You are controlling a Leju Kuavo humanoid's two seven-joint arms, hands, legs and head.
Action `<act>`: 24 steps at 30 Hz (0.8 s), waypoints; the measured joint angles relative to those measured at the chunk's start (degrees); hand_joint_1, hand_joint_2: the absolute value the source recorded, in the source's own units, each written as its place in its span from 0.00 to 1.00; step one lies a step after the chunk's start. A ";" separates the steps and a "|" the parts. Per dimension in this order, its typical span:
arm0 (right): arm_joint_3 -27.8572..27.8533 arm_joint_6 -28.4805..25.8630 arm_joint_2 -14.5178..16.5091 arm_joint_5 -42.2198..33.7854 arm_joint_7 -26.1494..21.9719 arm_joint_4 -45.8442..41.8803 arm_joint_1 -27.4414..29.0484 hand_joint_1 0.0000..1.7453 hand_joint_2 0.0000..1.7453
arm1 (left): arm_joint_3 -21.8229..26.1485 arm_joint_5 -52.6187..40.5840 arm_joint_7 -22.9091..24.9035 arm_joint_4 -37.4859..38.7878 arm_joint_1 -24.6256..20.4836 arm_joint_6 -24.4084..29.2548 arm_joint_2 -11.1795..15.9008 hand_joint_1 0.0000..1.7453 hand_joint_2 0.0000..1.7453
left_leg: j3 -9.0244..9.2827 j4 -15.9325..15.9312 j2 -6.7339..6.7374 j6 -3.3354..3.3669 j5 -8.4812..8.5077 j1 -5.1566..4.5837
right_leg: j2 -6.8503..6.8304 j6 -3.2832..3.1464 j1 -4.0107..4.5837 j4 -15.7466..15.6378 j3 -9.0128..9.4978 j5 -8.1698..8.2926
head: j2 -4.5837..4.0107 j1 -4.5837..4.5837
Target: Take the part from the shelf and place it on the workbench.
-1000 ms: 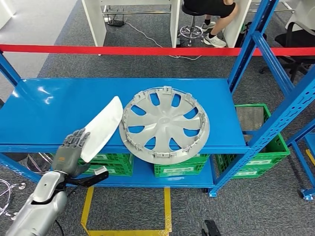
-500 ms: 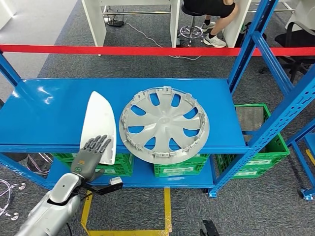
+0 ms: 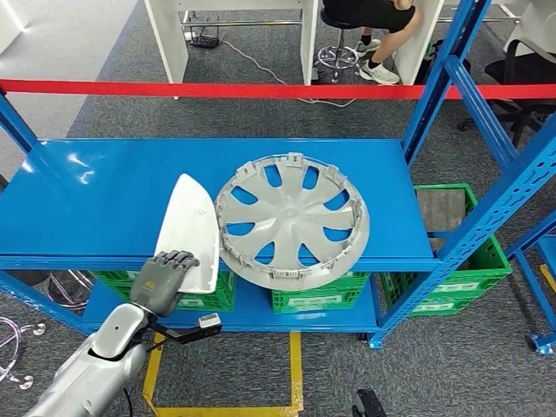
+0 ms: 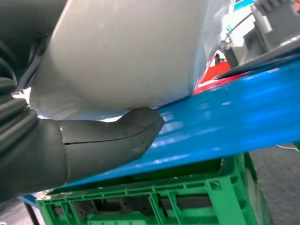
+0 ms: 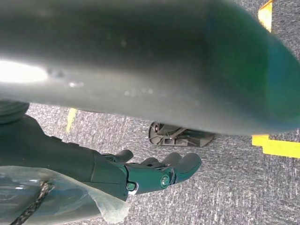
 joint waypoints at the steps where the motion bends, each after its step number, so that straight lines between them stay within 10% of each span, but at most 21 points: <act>1: 0.00 0.00 0.00 0.00 0.00 0.00 0.00 0.00 0.00 | -0.02 0.00 -0.01 0.01 -0.12 0.02 0.00 1.00 1.00 | 0.01 0.00 0.00 0.00 0.00 0.00 | -0.01 0.00 0.00 0.00 0.02 0.00 | 0.00 0.00; 17: -0.02 0.02 0.00 0.46 0.00 0.00 -0.03 0.00 0.00 | -0.09 2.08 0.04 -0.73 -0.40 4.59 0.92 1.00 1.00 | 0.05 -0.01 0.00 0.01 0.06 0.00 | 0.02 0.02 0.00 0.00 0.05 0.04 | 0.00 0.00; 24: -0.63 -0.05 0.00 0.67 -0.68 0.00 0.01 0.00 0.00 | 6.37 -2.27 -2.80 -15.17 4.55 5.22 1.99 1.00 1.00 | -0.06 -0.01 0.01 0.01 0.06 0.01 | 0.03 0.01 0.01 0.02 -0.07 0.03 | 0.00 0.00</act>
